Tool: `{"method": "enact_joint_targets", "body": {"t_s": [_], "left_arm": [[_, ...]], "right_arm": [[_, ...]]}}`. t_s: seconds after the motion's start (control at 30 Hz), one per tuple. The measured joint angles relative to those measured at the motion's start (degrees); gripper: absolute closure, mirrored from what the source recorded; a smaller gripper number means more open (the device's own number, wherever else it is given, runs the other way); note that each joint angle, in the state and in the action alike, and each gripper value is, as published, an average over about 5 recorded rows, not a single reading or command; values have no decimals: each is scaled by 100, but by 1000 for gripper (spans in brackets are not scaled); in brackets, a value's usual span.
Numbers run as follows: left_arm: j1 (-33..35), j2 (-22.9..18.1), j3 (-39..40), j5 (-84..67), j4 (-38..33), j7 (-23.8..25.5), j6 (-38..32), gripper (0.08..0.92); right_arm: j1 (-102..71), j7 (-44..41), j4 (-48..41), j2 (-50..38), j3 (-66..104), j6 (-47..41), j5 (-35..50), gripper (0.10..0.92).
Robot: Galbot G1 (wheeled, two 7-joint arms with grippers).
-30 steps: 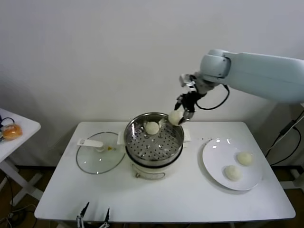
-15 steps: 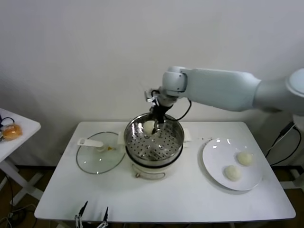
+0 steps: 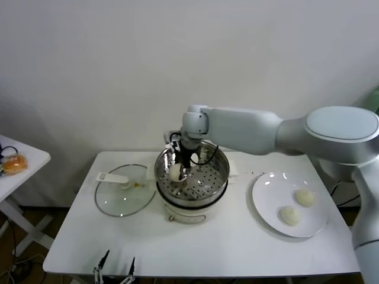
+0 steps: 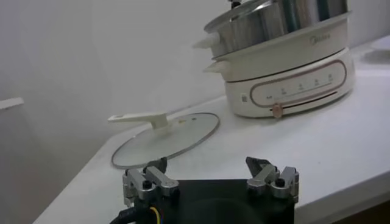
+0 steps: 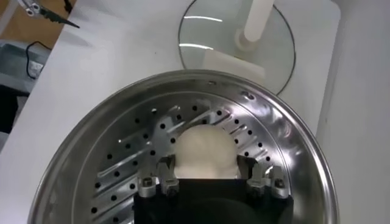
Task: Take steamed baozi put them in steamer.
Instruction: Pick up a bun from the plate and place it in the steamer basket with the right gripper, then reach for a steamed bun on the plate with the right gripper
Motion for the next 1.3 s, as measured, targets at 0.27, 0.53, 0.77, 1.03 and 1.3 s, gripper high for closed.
{"method": "enact_joint_targets", "body": {"t_s": [0.27,0.53,0.77,1.03,1.3], "left_arm": [[12,0,-5,8,-3,-6,-20,177],[33,0,-11,24,-20,-14,-39,177],[64,0,-36,30,-60,-16,-38,177],[41,0,0,23,-102,-5,-4,177],[38,0,20,2,-150,3,11,177]], "right_arm": [[-126,-20,-189,136,49,22,-133,252],[-78,-55,-139,64,129,76,-134,203],[454,-368,191,-386,-18,315,30,203],[1300,-931,688,-1496,-600,788,47,203],[1560,-1172,1241,-2753,-1092,1166,-351,203]]}}
